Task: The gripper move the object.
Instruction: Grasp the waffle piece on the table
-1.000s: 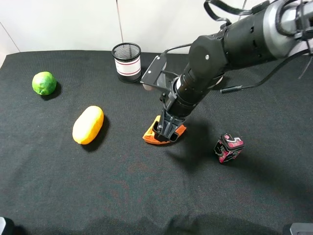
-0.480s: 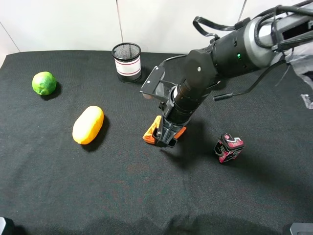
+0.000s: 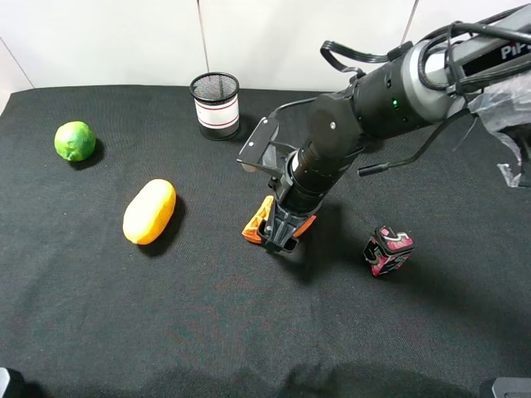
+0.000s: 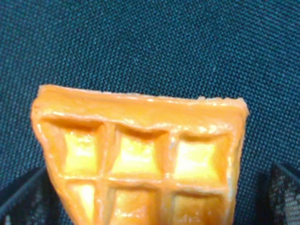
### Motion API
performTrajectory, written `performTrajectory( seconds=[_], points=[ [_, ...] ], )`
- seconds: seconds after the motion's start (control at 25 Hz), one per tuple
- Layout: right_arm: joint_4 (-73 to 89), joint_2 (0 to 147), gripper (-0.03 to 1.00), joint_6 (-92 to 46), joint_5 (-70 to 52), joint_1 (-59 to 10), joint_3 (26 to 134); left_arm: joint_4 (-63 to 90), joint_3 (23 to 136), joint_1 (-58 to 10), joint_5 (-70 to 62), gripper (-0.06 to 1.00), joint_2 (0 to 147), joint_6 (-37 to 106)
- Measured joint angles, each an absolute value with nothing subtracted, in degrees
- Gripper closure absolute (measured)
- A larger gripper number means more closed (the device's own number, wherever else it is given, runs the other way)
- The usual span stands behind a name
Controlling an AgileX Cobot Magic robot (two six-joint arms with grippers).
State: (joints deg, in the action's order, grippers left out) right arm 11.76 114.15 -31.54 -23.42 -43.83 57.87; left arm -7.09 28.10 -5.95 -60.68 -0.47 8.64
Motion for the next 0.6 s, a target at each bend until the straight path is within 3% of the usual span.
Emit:
performTrajectory(
  seconds=[0.48, 0.6],
  points=[
    [12.6, 115.1, 0.27, -31.5, -23.2, -43.8, 57.9, -7.1, 28.1, -6.0, -60.7, -0.05, -0.5, 8.6],
    [12.6, 115.1, 0.37, -31.5, -23.2, -43.8, 57.9, -7.1, 28.1, -6.0, -60.7, -0.05, -0.5, 8.6]
  ],
)
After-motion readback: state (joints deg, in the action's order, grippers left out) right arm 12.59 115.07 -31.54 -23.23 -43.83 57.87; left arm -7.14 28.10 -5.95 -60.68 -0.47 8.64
